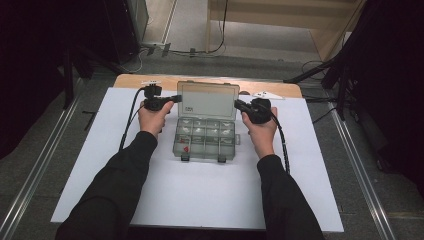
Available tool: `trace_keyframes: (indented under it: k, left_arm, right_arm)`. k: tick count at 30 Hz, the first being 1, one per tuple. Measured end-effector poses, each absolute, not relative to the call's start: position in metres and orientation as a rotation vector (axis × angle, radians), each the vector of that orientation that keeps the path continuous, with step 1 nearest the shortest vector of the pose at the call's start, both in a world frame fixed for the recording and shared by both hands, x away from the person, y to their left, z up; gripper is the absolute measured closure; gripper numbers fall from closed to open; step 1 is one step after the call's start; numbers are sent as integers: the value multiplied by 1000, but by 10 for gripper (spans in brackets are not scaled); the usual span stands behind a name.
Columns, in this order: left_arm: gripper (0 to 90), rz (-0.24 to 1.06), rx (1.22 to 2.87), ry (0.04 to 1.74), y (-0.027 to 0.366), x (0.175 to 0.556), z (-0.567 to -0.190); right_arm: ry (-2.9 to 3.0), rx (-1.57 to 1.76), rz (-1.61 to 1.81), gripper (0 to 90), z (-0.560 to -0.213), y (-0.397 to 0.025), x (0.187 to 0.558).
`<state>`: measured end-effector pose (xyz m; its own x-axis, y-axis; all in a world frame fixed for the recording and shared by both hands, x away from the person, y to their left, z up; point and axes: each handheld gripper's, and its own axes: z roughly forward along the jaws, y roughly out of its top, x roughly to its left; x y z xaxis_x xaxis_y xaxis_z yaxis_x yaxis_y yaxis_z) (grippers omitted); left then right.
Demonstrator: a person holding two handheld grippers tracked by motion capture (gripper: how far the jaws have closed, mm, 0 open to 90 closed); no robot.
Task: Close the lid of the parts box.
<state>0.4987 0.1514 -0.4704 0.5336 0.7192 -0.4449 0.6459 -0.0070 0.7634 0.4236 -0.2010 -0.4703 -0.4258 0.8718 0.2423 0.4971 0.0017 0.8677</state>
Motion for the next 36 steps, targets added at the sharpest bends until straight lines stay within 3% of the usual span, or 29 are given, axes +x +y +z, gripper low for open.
trace_keyframes:
  k: [11, 17, 22, 27, 36]
  left_arm:
    - [900, 77, 1724, 1076, 154, 493, -463]
    - [900, 92, 1728, 1046, 152, 488, -455]
    - [900, 107, 1739, 1021, 150, 481, -449]
    - [900, 119, 1731, 1019, 150, 473, -447]
    - [900, 132, 1754, 996, 152, 458, -445]
  right_arm:
    - [1926, 1392, 1427, 825, -469, -201, 416]
    - [1906, 1381, 1477, 661, -465, -208, 407]
    - [1903, 1345, 1513, 633, -462, -218, 395]
    - [1888, 1349, 1544, 682, -460, -226, 385]
    - [1882, 1401, 1504, 895, -459, -224, 382]
